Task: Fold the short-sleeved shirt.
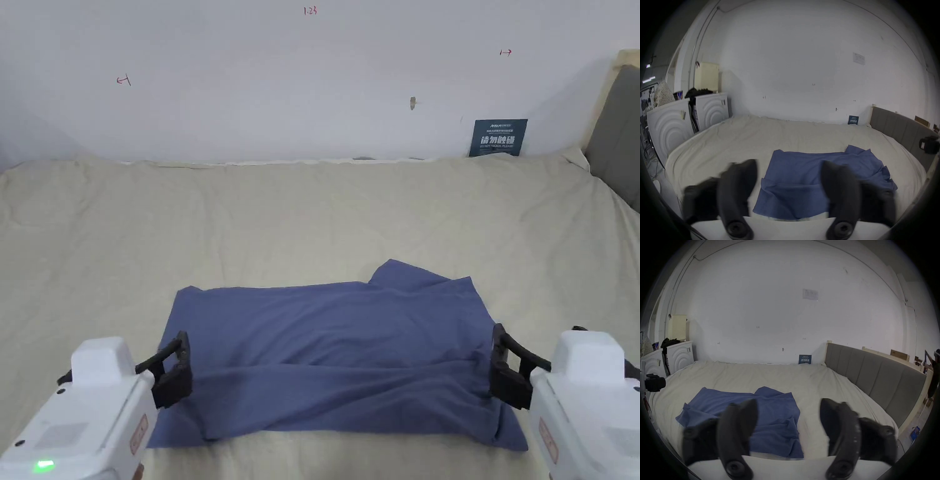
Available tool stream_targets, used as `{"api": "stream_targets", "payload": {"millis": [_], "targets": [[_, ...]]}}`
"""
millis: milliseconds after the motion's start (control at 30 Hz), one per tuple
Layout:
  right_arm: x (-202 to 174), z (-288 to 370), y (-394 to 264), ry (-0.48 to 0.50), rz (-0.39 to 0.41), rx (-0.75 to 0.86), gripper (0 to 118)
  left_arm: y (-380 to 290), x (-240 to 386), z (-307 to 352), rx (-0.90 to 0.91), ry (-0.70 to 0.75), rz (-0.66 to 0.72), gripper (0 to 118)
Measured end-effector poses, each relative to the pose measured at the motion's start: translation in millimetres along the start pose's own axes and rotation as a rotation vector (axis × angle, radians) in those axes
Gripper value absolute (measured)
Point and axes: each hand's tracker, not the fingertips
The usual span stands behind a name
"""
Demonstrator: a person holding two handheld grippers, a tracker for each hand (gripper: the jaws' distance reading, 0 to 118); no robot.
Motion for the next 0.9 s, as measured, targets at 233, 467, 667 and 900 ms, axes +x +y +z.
{"api": "stream_targets", "payload": {"millis": [233, 467, 667, 900], "targets": [[-7.4, 16.2, -14.6, 0.02, 0.028, 0.029, 1, -23.4, -7.2, 11.7, -0.016, -0.041, 0.016, 0], [-2.0, 8.9, -12.7, 0.027, 0.011, 0.028, 1, -21.2, -20.3, -8.0, -0.129, -0.025, -0.042, 0], [0.3, -4.5, -12.0, 0.026, 0.007, 0.006, 1, -19.4, -47.9, -63.0, -0.414, -0.054, 0.045, 3], [-0.5, -25.3, -19.4, 0.027, 0.024, -0.045, 1, -48.7, -75.6, -130.2, -0.678, 0.01, 0.094, 93]]}}
